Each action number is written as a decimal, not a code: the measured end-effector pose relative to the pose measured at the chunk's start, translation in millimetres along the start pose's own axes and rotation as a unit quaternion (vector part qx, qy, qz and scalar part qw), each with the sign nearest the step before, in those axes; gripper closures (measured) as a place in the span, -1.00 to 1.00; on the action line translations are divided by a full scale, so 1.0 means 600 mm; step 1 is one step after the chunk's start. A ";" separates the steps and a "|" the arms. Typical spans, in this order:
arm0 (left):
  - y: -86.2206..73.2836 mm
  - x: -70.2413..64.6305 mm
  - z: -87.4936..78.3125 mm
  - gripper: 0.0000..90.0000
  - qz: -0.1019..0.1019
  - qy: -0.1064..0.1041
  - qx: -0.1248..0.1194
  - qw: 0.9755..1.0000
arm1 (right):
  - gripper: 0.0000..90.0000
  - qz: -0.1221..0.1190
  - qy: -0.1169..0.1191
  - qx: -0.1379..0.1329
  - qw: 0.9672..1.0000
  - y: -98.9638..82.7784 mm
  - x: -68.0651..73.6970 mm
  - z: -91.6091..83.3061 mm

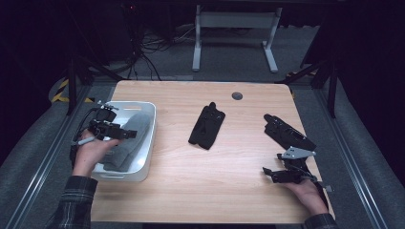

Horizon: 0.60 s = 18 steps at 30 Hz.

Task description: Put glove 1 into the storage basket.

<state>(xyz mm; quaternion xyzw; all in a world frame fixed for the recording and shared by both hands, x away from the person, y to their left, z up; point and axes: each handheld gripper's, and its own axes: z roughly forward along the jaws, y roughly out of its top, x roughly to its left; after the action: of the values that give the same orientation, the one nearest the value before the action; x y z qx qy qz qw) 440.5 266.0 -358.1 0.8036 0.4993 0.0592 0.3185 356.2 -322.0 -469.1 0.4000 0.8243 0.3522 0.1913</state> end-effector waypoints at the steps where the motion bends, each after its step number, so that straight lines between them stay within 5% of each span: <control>1: 0.003 -0.007 -0.002 -0.59 0.005 -0.006 -0.004 1.000 | -0.67 0.000 0.000 0.000 1.000 0.000 0.000 0.000; 8: 0.020 -0.083 0.002 -0.60 0.050 -0.046 -0.038 0.997 | -0.67 0.000 0.000 0.000 1.000 0.000 0.000 0.000; 18: 0.026 -0.177 0.044 -0.62 0.101 -0.084 -0.053 0.990 | -0.73 0.004 -0.004 0.003 1.000 0.000 0.000 0.001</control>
<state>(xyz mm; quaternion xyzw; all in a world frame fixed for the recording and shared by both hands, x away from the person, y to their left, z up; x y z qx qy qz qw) 410.8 160.2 -346.3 0.8344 0.3830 0.0498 0.3933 356.7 -321.7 -469.2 0.4055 0.8228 0.3489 0.1919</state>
